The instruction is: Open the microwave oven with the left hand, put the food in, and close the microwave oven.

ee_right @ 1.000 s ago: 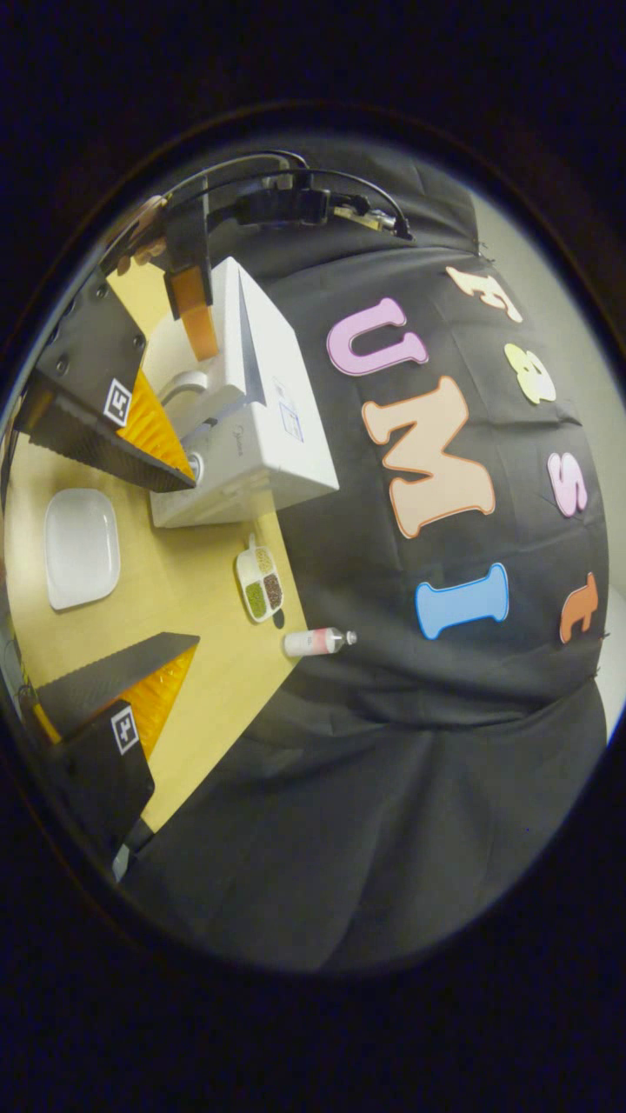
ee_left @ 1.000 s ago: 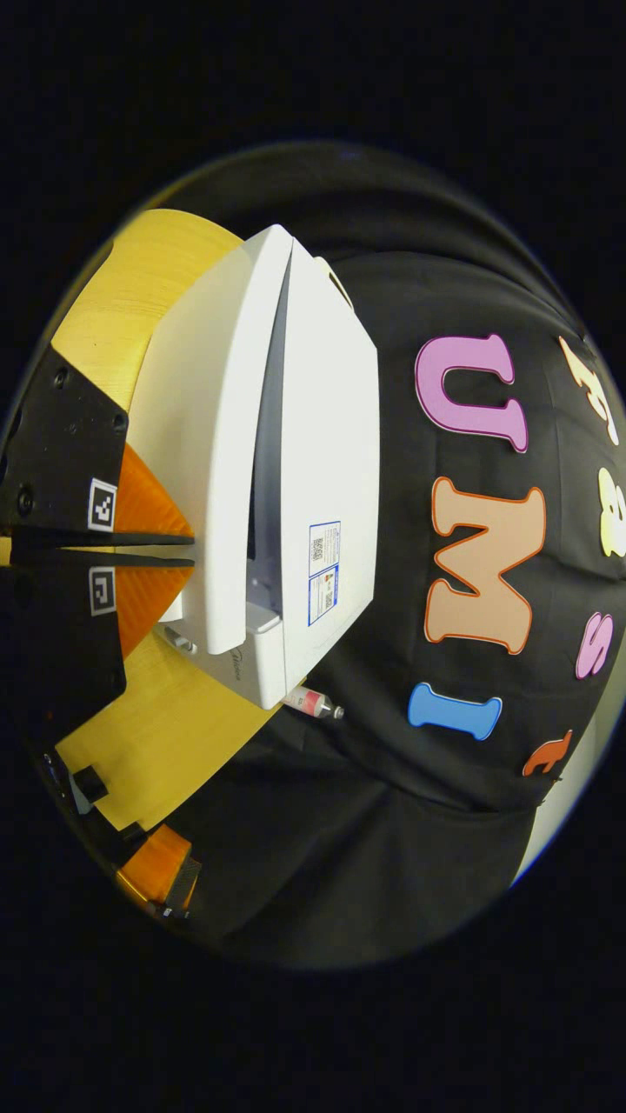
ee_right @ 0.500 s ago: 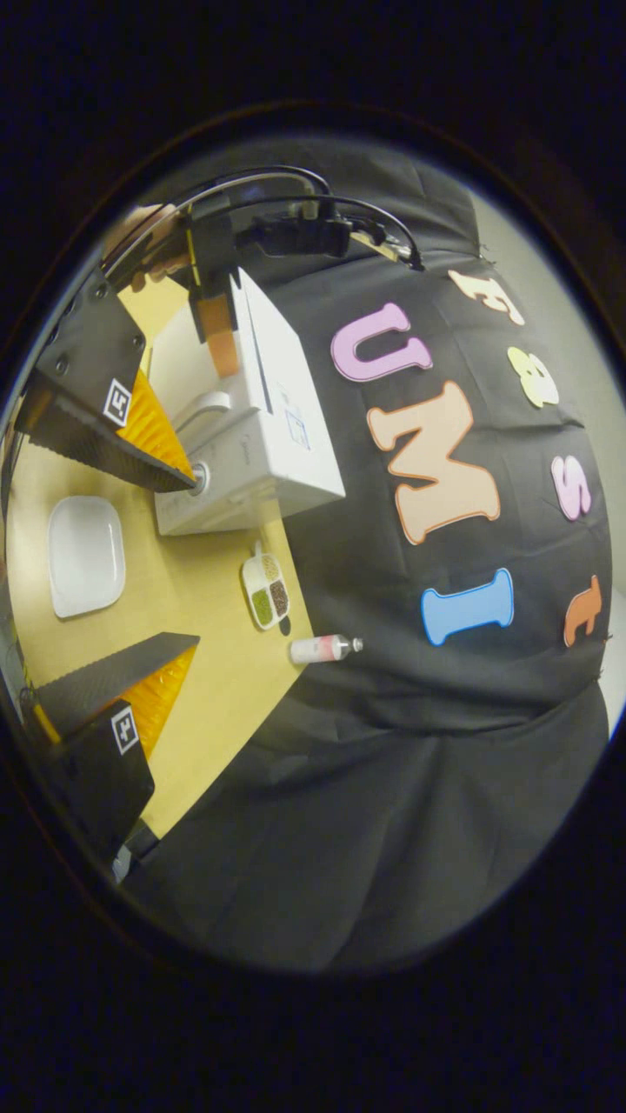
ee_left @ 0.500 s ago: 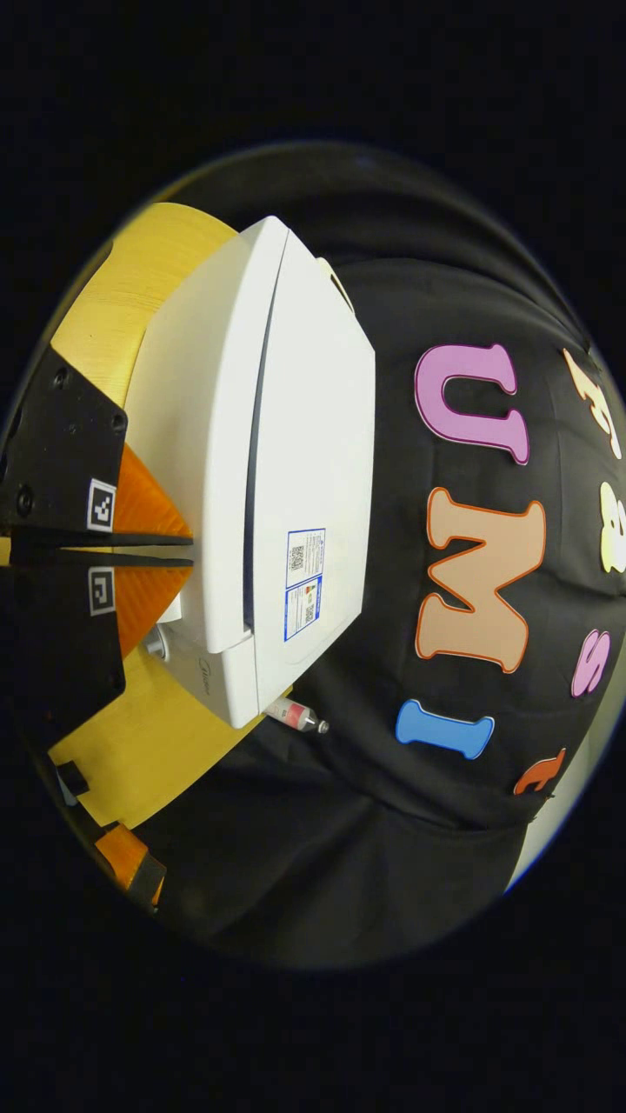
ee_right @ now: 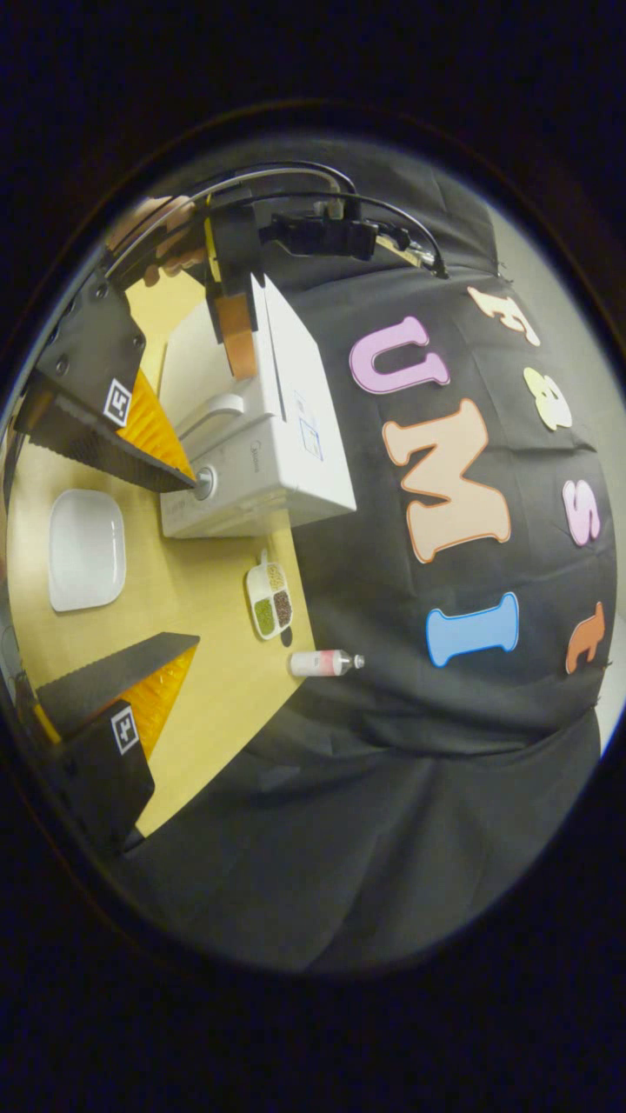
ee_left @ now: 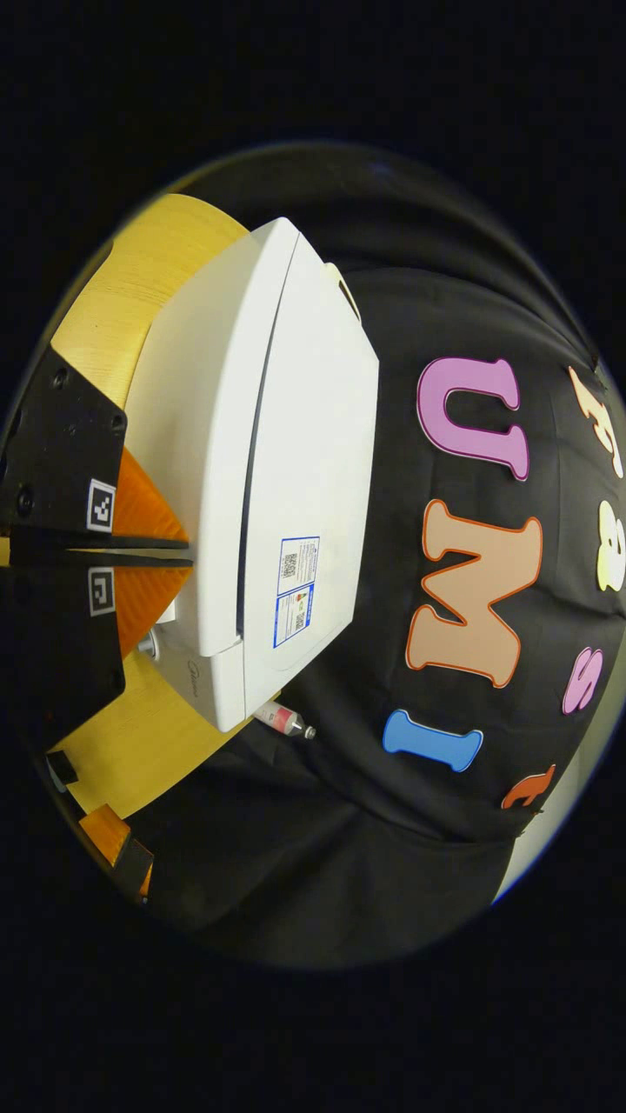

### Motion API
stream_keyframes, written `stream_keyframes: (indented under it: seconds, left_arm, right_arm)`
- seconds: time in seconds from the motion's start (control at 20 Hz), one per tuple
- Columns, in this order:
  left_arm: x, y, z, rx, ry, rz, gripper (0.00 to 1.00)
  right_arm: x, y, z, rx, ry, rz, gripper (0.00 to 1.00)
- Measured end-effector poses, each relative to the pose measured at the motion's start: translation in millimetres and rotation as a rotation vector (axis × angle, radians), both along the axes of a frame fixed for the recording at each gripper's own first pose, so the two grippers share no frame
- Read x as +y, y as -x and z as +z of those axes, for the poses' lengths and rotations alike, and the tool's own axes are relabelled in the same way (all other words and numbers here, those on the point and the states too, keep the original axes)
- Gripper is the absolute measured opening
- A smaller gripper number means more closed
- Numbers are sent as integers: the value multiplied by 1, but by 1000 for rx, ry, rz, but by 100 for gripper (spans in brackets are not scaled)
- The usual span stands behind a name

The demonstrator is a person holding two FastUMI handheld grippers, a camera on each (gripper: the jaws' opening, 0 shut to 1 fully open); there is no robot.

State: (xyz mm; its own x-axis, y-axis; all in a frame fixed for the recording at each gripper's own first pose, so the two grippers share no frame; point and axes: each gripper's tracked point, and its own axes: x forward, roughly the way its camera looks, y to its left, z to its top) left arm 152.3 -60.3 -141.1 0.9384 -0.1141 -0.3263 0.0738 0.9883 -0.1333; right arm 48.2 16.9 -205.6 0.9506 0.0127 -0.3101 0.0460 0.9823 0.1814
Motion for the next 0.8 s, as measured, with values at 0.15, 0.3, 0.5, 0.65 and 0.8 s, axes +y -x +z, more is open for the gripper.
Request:
stream_keyframes:
  seconds: [0.15, 0.3, 0.5, 0.65, 0.8]
  left_arm:
    - [0, -1, 0, -4, 9, 2, 1]
    - [0, -1, 0, -8, 8, 1, 1]
    - [0, -8, 6, -16, 7, 7, 2]
    - [7, -5, 14, -45, -46, 5, 1]
    - [24, -2, 36, -113, -145, 29, 1]
  right_arm:
    - [0, 1, -4, 12, 8, 9, 100]
    - [-1, 1, -4, 12, 11, 9, 100]
    - [3, 8, -7, 25, 33, 28, 100]
    - [10, 11, -12, 49, 61, 62, 100]
    - [9, 13, -14, 67, 96, 76, 92]
